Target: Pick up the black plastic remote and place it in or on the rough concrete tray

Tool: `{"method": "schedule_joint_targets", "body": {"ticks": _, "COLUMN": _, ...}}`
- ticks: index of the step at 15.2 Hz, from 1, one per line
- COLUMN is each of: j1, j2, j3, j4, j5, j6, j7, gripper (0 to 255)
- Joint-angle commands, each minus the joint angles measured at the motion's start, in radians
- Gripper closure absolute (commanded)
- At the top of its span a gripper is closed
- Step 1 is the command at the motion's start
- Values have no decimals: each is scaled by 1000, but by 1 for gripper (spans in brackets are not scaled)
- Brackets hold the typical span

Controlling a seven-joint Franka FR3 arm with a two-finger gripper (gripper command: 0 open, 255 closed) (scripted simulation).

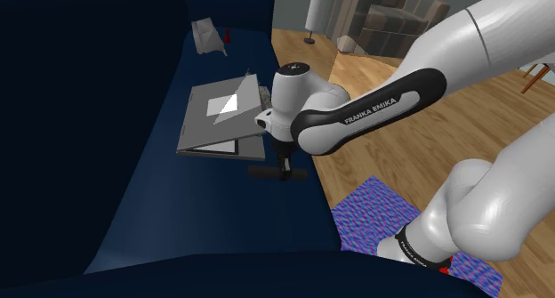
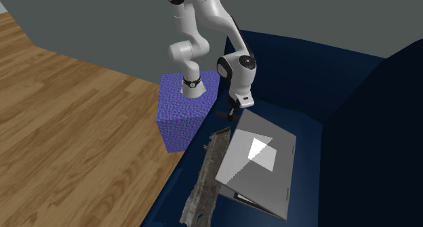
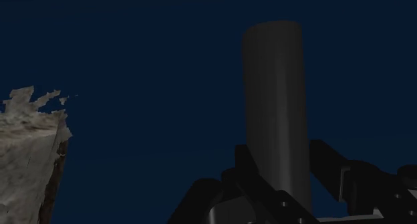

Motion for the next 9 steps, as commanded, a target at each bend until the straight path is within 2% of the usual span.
{"method": "schedule_joint_targets", "body": {"ticks": 1, "j1": 3, "j2": 4, "j3": 3, "j4": -6, "j5": 3, "j6": -4, "j7": -1, "gripper": 255}}
{"method": "schedule_joint_targets", "body": {"ticks": 6, "j1": 1, "j2": 7, "j3": 1, "j4": -16, "j5": 2, "j6": 10, "j7": -4, "gripper": 255}}
{"method": "schedule_joint_targets", "body": {"ticks": 9, "j1": 5, "j2": -14, "j3": 3, "j4": 3, "j5": 8, "j6": -30, "j7": -4, "gripper": 255}}
